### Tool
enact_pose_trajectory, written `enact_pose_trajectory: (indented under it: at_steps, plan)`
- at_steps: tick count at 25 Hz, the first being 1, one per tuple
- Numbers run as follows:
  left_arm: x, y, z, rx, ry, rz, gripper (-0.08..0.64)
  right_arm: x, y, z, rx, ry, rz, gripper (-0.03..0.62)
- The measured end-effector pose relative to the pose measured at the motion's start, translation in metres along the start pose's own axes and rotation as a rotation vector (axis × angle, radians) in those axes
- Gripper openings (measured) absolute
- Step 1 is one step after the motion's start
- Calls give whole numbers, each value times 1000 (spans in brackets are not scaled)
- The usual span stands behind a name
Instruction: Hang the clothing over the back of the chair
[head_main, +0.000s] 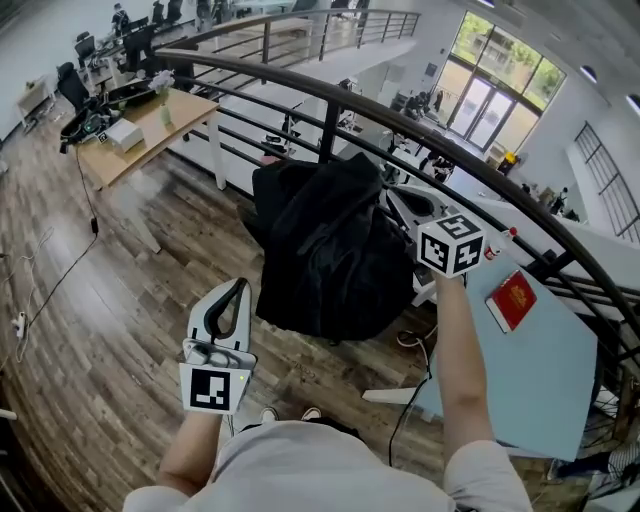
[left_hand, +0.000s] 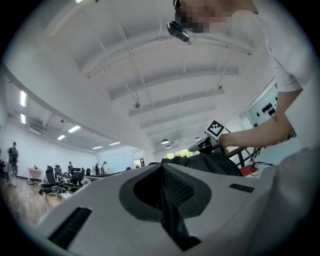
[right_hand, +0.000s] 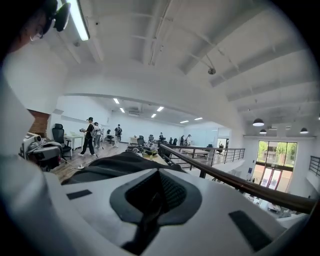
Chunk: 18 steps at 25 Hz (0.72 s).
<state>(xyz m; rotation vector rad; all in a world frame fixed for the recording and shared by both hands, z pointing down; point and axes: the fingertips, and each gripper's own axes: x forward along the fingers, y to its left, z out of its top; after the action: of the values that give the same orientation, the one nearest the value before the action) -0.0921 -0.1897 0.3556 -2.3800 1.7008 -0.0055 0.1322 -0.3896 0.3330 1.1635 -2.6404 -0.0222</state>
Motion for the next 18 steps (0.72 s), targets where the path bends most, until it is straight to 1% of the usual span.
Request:
enact_pose_trajectory:
  at_steps: [4,7,9,15,18]
  plan:
    - [-12,3,6,-10,-11,3,23,-26,19,19,-26,-60,-55,17]
    - [-22,8,10,-3,-15,12,23,-49,35,32,6,-129,-78,17]
    - [-28,14,10,0,-16,21,23,-65,45,37,9,-176,-105,17]
    - [-46,26,15,21,-25,46,23,-113,69,53,-55,-267,-190,17]
    - [-52,28,19,18,-34,60,23,-139,77,62,-86,-311,-223,17]
